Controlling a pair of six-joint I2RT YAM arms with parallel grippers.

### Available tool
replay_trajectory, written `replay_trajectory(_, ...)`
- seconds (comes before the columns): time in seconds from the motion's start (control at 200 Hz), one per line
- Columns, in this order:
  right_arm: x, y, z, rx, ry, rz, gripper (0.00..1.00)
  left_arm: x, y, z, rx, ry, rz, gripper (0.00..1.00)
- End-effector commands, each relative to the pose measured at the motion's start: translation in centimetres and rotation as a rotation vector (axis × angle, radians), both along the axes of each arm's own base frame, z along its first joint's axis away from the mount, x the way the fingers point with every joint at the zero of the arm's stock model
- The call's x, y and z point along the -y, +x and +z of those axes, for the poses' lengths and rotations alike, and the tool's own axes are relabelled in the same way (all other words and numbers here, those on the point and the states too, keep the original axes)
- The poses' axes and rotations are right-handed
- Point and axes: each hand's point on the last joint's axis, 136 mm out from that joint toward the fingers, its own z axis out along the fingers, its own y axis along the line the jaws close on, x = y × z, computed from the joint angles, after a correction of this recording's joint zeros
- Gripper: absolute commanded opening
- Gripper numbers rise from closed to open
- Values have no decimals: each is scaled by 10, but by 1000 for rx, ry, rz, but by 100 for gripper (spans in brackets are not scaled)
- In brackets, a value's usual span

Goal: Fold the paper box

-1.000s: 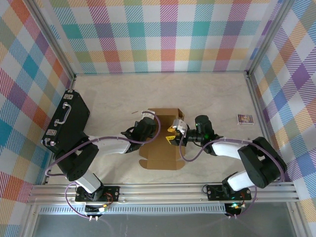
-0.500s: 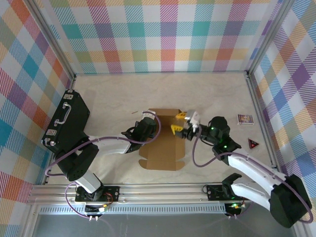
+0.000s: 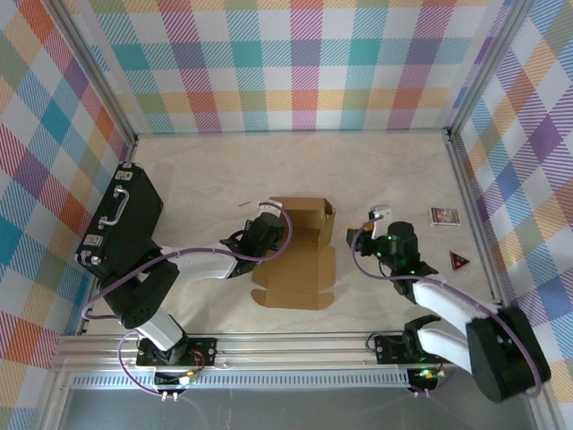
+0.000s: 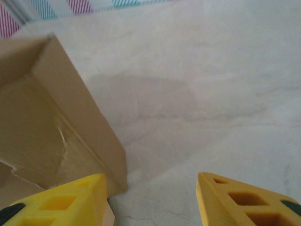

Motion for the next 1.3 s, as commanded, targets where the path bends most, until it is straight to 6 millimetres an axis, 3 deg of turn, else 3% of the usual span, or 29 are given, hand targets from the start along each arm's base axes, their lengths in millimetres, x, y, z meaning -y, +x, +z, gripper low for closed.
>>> replay_trajectory(0.0,-27,9,12,92,42,145,54,5,-2,-3,-3,31,-23,0)
replay_trajectory(0.12,-43,19,5,107,37,230,55,3,-3,-3,3,30,-21,0)
replay_trajectory(0.255,-70,17,5,140,54,374,57,5,-4,-2,5,26,-29,0)
replay_trajectory(0.42,-84,24,0,176,38,427,58,7,-5,-5,0,25,-44,0)
replay_trajectory(0.865,-100,50,-1,263,-31,324,59,12,-11,-5,-19,-20,-78,0)
replay_trajectory(1.01,-98,62,-4,218,-38,261,60,13,-12,-5,-23,-23,-86,0)
replay_trajectory(1.11,-96,65,2,231,-26,216,58,14,-12,-5,-26,-24,-89,0)
replay_trajectory(1.295,-116,64,14,312,-110,222,56,18,-15,-7,-43,-31,-112,0)
